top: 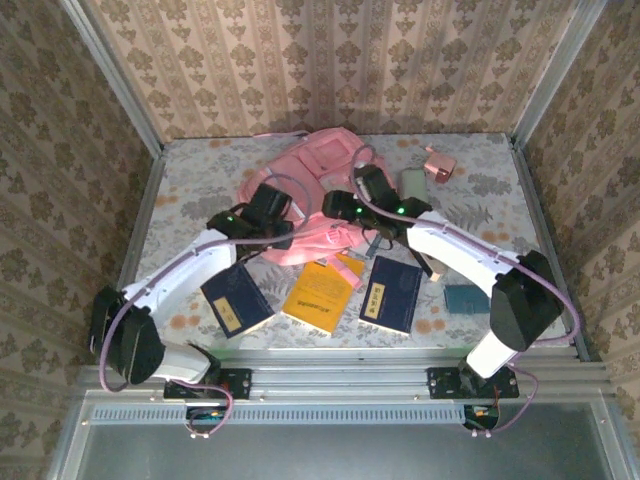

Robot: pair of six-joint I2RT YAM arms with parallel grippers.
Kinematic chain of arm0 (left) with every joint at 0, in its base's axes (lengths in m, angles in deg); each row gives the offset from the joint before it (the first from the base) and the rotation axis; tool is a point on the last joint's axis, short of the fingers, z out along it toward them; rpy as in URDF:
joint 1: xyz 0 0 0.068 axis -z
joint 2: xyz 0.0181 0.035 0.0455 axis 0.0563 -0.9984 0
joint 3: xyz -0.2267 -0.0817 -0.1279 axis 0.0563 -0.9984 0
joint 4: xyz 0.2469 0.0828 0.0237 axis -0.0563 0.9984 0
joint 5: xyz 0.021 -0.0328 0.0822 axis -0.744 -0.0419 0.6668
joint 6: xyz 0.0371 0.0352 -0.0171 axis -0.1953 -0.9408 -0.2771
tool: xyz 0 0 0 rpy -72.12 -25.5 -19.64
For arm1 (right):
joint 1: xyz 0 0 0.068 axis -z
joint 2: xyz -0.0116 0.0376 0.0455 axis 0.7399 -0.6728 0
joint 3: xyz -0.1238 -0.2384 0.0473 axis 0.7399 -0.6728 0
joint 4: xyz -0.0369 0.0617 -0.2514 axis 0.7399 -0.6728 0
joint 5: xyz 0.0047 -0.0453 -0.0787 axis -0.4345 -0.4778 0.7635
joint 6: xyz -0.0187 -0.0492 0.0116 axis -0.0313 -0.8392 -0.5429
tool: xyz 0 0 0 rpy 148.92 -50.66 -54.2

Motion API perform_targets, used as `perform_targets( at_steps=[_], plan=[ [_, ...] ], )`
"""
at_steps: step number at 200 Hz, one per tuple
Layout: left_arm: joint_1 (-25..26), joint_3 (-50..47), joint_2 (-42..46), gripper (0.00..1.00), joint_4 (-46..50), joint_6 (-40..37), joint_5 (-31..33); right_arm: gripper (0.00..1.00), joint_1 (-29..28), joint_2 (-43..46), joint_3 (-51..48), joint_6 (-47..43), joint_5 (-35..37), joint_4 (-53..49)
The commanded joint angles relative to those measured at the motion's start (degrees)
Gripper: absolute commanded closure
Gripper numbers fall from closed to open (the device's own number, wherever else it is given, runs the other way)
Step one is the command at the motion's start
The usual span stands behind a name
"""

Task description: Pack the student bag

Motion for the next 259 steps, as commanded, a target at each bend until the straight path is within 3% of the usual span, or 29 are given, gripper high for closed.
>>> perform_targets(
  at_steps=[1,24,53,83,121,151,259],
  plan=[
    [1.1,-1.2,2.5,0.53,1.4,0.4,2.2,0.29,4.7,-1.1,1.0,-12.0,-1.2,-9.9],
    [1.2,-4.6,5.4,0.52,-1.7,2.8,0.0,0.38,9.9,-4.7,1.1,-5.0,-8.6,-9.2],
    [1.0,-6.0,6.1,0.52,-1.0,3.1,0.6,0.40,8.5,-9.4,7.3,-21.1,-13.9,-9.8],
    [-1.1,-8.6,8.5,0.52,-1.6,3.0,-1.9,0.40,7.8,-17.6,16.7,-24.9,-25.9,-10.9],
    [-7.4,-13.4,12.1,0.53,-2.7,4.2,-9.5,0.43,5.4,-26.9,29.2,-27.6,-27.3,-16.3],
    [-8.8,-14.6,14.7,0.53,-1.9,3.1,-9.3,0.43,3.7,-32.8,37.5,-29.3,-31.7,-18.9],
    [-12.0,-16.3,15.2,0.55,-2.0,4.8,-9.5,0.60,-2.5,-47.2,56.3,-33.0,-32.8,-29.0]
  ],
)
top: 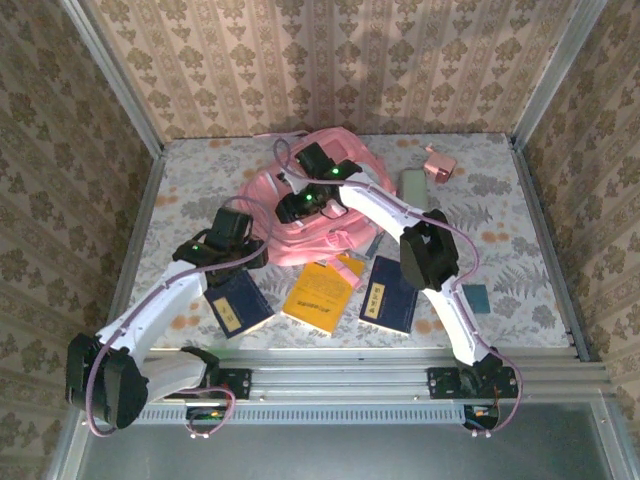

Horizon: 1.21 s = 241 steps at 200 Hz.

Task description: Pack the student bag

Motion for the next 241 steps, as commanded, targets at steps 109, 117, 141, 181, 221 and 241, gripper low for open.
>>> perform_targets(
  at_steps=[109,117,141,181,221,241],
  plan=[
    [9.0,8.1,-1.7,0.52,4.7,-9.4,4.8,1.00,-0.1,-2.3,14.0,24.1,1.7,1.5],
    [10.5,9.5,-2.6,0.52,5.5,-9.9,6.4,1.00,0.0,-1.8,16.1,27.5,3.3,1.3],
    [12.6,10.7,-4.5,0.52,5.1,-10.0,6.6,1.00,0.0,-1.7,24.3,34.2,6.9,-2.0],
    [13.1,9.5,-6.8,0.55,-0.8,-8.0,4.4,1.00,0.6,-6.2,42.6,41.5,10.5,-9.5],
    [13.5,10.3,-9.3,0.55,-5.9,-6.4,5.7,1.00,1.5,-10.4,56.1,42.5,10.0,-12.1],
    [13.5,11.1,-9.5,0.54,-6.6,-6.4,6.7,1.00,2.1,-9.6,56.5,40.6,11.3,-13.0]
  ],
)
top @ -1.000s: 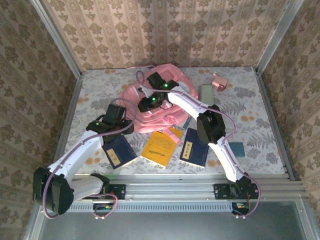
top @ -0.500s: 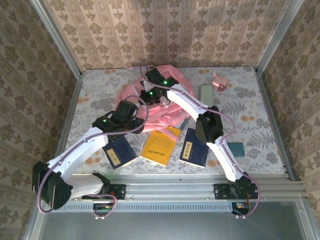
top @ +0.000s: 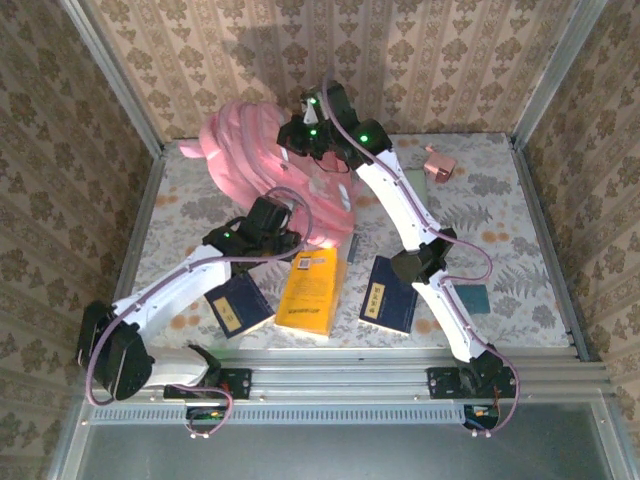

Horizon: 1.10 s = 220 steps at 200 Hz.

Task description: Pack the student bag

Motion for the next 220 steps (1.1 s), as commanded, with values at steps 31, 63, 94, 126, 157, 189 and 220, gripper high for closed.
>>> perform_targets(
  at_steps=[31,63,94,126,157,189,220],
  plan=[
    [0.3,2.3,0.6,0.54,-1.3,-0.1,4.0,1.00,0.8,0.8,5.4,1.1,0.6,-2.0],
    [0.3,4.7,3.8,0.52,5.1,-2.7,6.9,1.00,0.7,1.2,5.4,0.7,0.0,-3.0],
    [0.2,6.4,7.4,0.53,10.0,-4.2,4.3,1.00,0.7,1.0,5.4,-0.8,-0.3,-4.4],
    [0.2,6.2,8.6,0.56,11.3,-5.8,1.5,1.00,0.7,1.0,5.4,-0.7,-0.4,-5.1],
    [0.7,5.1,5.8,0.61,9.6,-4.9,-2.7,1.00,0.7,1.1,5.4,0.4,-0.4,-5.0],
    [2.2,2.0,4.3,0.60,4.9,-2.0,-1.1,1.00,0.8,1.3,5.3,3.0,0.1,-5.5],
    [4.4,0.0,1.1,0.55,1.5,0.6,3.3,1.00,0.8,1.3,5.4,6.7,0.3,-5.7]
  ],
)
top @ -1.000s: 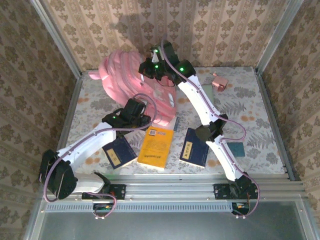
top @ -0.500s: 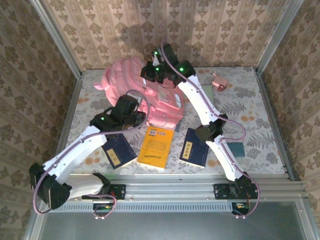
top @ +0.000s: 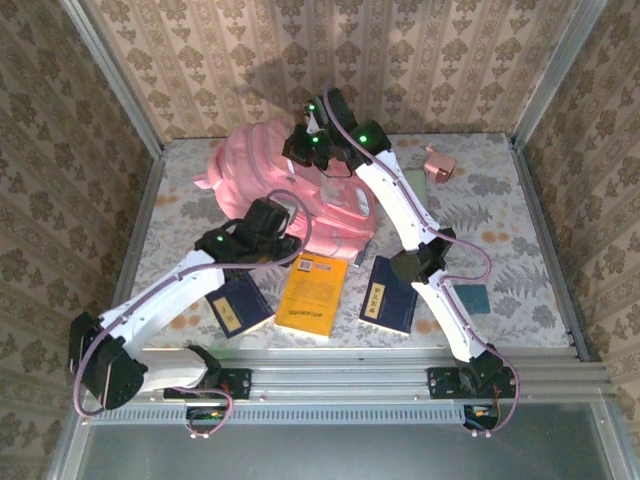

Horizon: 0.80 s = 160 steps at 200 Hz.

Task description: Pack the student bag

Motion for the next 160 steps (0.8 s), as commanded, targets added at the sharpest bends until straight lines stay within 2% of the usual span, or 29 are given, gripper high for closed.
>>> perform_targets(
  at_steps=[1,55,92,160],
  plan=[
    [1.8,-1.4,-2.3,0.55,-3.6,3.0,3.8,1.00,0.3,1.7,5.4,4.4,0.2,1.9],
    [4.6,-2.1,-8.1,0.57,-6.2,6.6,12.3,1.00,0.4,1.7,5.4,8.2,0.4,2.3],
    [5.6,-2.9,-10.5,0.58,-8.1,7.9,13.9,1.00,0.5,1.5,5.4,9.9,-0.4,2.7],
    [5.9,-3.7,-13.8,0.68,-10.3,8.5,17.5,1.00,0.3,1.3,5.4,12.0,-2.9,3.8]
  ],
)
